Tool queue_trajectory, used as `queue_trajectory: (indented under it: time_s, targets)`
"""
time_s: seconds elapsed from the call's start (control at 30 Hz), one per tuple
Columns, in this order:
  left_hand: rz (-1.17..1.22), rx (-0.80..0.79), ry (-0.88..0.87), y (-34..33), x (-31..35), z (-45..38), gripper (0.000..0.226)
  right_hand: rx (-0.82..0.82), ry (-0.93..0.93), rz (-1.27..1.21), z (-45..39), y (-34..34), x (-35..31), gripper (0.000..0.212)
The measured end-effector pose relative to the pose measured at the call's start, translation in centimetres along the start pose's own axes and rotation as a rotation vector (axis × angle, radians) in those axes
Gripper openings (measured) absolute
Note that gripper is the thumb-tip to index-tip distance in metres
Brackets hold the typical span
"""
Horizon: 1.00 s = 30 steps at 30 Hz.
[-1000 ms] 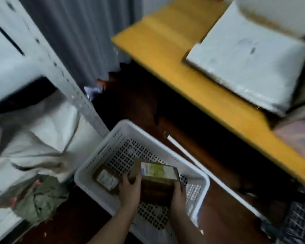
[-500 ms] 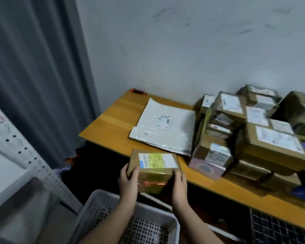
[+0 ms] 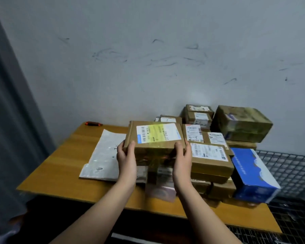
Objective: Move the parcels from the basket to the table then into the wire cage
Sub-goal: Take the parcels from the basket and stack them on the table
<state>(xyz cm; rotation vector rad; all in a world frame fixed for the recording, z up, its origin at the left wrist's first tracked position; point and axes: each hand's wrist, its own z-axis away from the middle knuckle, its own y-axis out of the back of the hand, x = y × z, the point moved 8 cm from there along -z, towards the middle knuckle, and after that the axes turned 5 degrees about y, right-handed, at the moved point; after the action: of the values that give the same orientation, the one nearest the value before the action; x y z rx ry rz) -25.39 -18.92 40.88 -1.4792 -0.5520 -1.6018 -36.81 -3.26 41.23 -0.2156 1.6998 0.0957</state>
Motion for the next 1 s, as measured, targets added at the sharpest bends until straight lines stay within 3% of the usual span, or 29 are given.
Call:
queue_trajectory:
  time_s: [0.07,0.2,0.3,0.37,0.43,0.53,0.8,1.0]
  targets:
    - [-0.001,-0.060,-0.007,-3.2,0.7,-0.1,0.032,0.014,0.051,-0.002,-2.0,1.9,-1.7,0.070]
    - [-0.080,-0.151,-0.059,-9.3,2.8,-0.7,0.036,0.042,0.102,-0.009,-7.1,5.8,-4.1,0.053]
    - [-0.116,-0.255,-0.026,-13.9,3.5,-1.7,0.035,-0.002,0.045,-0.027,-11.1,8.4,-5.1,0.067]
    - [-0.183,-0.296,-0.006,-16.9,3.5,-2.3,0.053,-0.030,-0.029,-0.001,-13.7,10.3,-5.3,0.073]
    - [-0.203,-0.331,0.014,-19.7,3.5,-2.6,0.055,-0.075,-0.114,-0.006,-15.8,12.2,-5.4,0.055]
    - [-0.237,-0.362,0.058,-23.3,3.5,-2.9,0.039,-0.152,-0.288,-0.011,-18.1,15.2,-4.3,0.033]
    - [-0.319,-0.483,0.127,-29.8,2.7,-5.6,0.024,-0.340,-0.436,-0.005,-21.7,20.6,-3.0,0.057]
    - [-0.360,-0.431,0.081,-32.5,1.6,-6.8,0.040,-0.280,-0.491,-0.101,-22.7,22.2,-0.4,0.059]
